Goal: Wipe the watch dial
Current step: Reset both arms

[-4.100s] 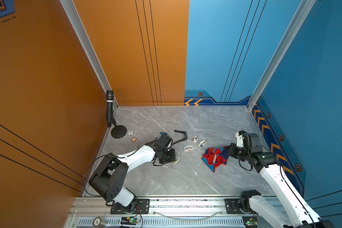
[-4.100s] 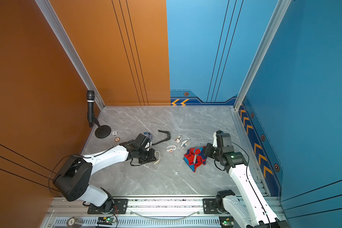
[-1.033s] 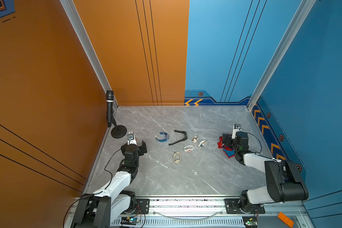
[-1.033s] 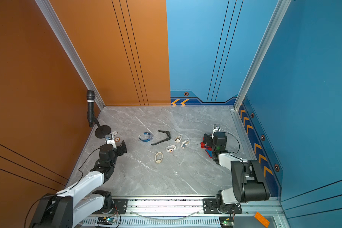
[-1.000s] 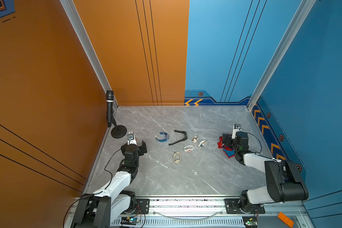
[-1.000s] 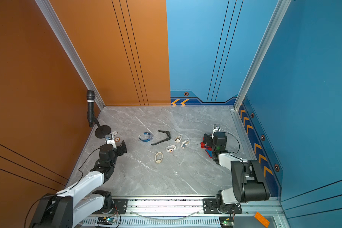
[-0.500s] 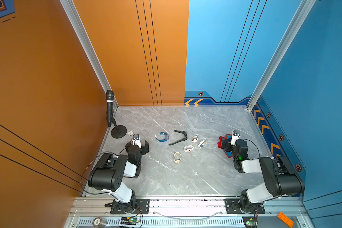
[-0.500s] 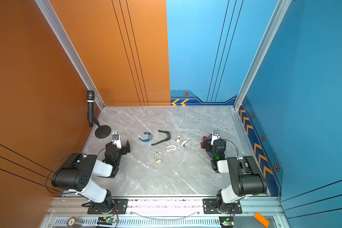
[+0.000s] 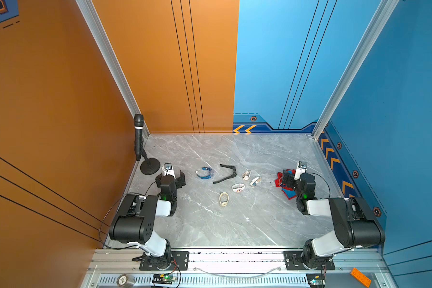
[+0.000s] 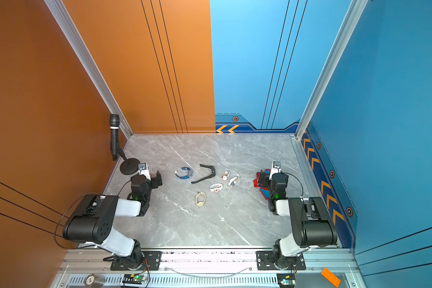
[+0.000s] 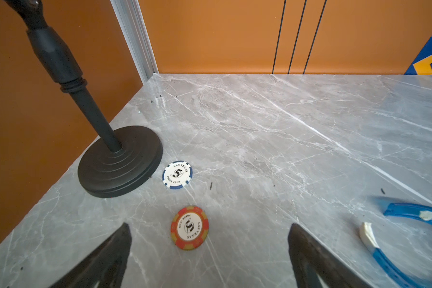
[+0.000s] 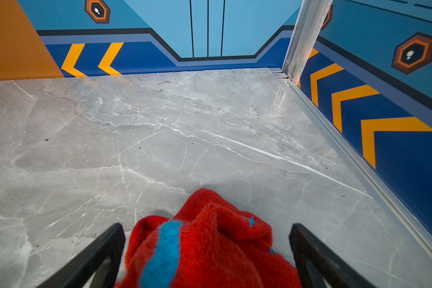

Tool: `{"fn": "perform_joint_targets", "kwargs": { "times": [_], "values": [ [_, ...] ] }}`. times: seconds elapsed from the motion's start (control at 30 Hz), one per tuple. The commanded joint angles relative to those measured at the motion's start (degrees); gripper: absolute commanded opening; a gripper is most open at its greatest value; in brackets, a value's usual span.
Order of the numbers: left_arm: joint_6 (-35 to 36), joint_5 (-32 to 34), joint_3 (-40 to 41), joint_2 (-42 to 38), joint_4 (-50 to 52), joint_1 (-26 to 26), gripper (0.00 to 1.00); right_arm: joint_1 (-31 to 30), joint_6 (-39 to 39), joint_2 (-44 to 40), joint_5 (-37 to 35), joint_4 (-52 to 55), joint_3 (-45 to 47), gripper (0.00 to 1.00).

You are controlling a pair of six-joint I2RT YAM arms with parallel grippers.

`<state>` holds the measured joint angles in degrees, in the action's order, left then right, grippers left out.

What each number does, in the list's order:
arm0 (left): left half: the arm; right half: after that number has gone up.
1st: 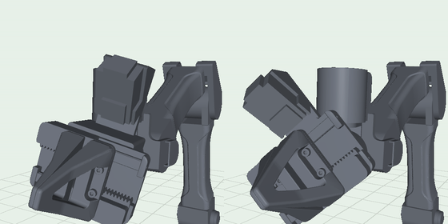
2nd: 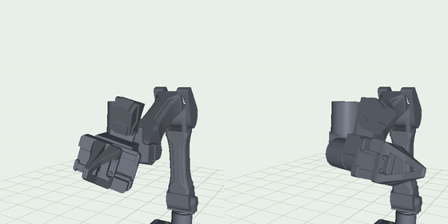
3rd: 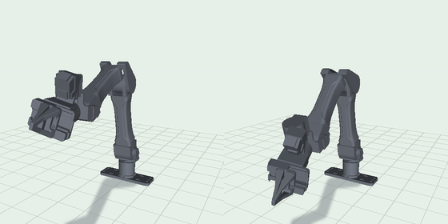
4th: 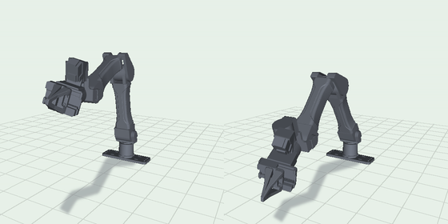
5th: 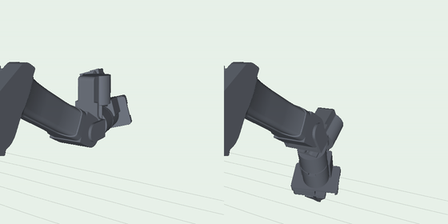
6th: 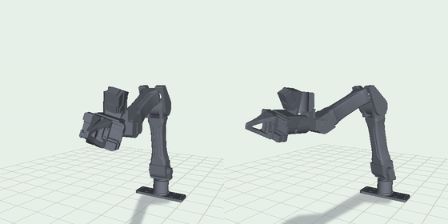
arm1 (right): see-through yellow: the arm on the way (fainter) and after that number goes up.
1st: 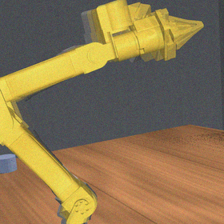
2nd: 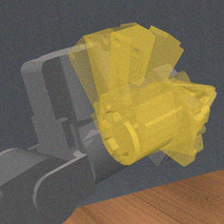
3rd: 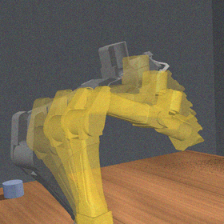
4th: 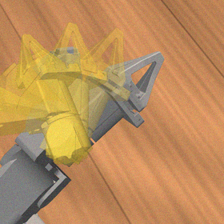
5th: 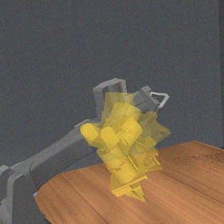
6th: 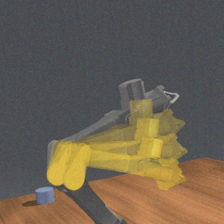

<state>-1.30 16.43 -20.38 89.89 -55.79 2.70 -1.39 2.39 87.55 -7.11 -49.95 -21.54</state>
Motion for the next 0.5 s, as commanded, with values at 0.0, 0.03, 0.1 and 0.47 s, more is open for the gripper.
{"fn": "perform_joint_targets", "kwargs": {
  "times": [0.0, 0.03, 0.1, 0.47],
  "values": [
    [0.2, 1.2, -0.4, -0.2, 0.8, 0.5, 0.98, -0.2, 0.6, 0.2, 0.3, 1.1, -0.7, 1.00],
    [0.2, 1.2, -0.4, -0.2, 0.8, 0.6, 0.98, -0.3, 0.6, 0.2, 0.1, 1.1, -0.7, 1.00],
    [0.3, 1.2, -0.4, -0.2, 0.8, 0.6, 0.98, -0.3, 0.6, 0.2, 0.2, 1.1, -0.6, 1.00],
    [0.2, 0.7, -0.5, -0.4, 1.5, 0.5, 0.98, -0.1, 0.6, 0.2, 0.3, 1.2, -0.7, 1.00]
  ]
}}
